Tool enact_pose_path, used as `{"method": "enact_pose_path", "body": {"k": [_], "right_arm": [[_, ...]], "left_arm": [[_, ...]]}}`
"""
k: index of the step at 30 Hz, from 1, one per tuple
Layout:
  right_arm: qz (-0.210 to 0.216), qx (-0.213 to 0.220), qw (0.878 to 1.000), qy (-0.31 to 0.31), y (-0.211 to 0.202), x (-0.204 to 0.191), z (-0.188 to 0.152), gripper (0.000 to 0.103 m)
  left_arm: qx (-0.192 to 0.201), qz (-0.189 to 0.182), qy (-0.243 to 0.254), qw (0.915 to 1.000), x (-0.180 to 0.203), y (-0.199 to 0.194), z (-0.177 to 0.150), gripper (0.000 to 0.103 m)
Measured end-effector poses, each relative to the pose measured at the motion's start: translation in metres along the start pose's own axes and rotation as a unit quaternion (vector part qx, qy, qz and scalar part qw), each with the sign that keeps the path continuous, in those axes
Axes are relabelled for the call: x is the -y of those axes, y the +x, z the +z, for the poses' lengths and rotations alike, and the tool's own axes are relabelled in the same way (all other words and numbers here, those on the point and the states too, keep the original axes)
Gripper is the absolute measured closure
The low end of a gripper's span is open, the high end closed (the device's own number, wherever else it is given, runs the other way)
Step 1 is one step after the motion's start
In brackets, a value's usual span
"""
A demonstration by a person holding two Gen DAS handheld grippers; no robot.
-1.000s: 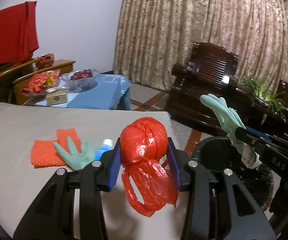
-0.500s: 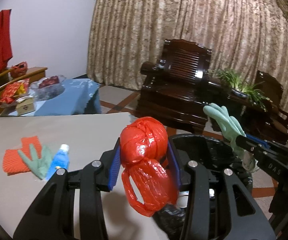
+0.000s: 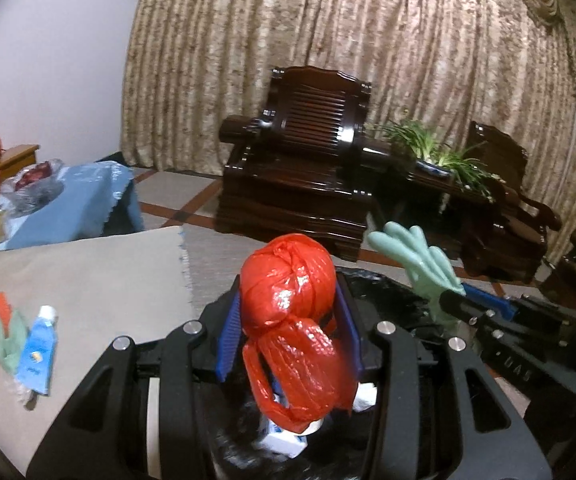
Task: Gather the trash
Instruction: 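Carry the red bag and green glove over the bin and release both, then move both tools back to the table toward the blue tube and second glove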
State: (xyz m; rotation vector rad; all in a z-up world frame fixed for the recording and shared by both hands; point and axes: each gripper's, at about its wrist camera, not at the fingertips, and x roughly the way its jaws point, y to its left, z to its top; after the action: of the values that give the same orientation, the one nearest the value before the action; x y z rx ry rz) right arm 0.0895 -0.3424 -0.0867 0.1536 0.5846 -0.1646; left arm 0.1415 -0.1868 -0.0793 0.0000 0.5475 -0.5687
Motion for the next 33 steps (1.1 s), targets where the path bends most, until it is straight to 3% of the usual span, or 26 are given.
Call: {"method": "enact_pose_path", "body": {"k": [3,5,7,12,14,23,33], "right_arm": [[-0.011,-0.007,1.000,-0.004,0.007,0.007,-0.002,0.073],[-0.016,-0.012,1.000,-0.003,0.009,0.011,-0.005,0.068],[-0.018,-0.017,1.000,-0.002,0.011,0.014,-0.008,0.061],[-0.028,0.003,1.000,0.001,0.003,0.016,-0.010,0.016],[-0.028,0.013,1.000,0.002,-0.002,0.015,-0.009,0.009],[0.007,0.030,1.000,-0.004,-0.011,-0.012,0.003,0.006],[0.070,0.030,0.996,-0.038,0.002,-0.083,0.009,0.006]], "left_arm": [[-0.004,-0.018,-0.001,0.9998,0.007,0.012,0.002,0.052],[-0.007,-0.024,-0.005,0.9997,0.007,0.016,0.002,0.036],[-0.008,-0.029,-0.011,0.9995,0.005,0.017,0.001,0.033],[-0.006,-0.016,-0.022,0.9996,-0.007,0.011,0.001,0.025],[0.000,-0.007,-0.028,0.9996,-0.014,0.005,0.002,0.020],[0.029,0.064,-0.040,0.9967,-0.057,-0.043,0.008,0.010],[0.035,0.183,-0.071,0.9799,-0.140,-0.105,-0.011,0.010]]}}
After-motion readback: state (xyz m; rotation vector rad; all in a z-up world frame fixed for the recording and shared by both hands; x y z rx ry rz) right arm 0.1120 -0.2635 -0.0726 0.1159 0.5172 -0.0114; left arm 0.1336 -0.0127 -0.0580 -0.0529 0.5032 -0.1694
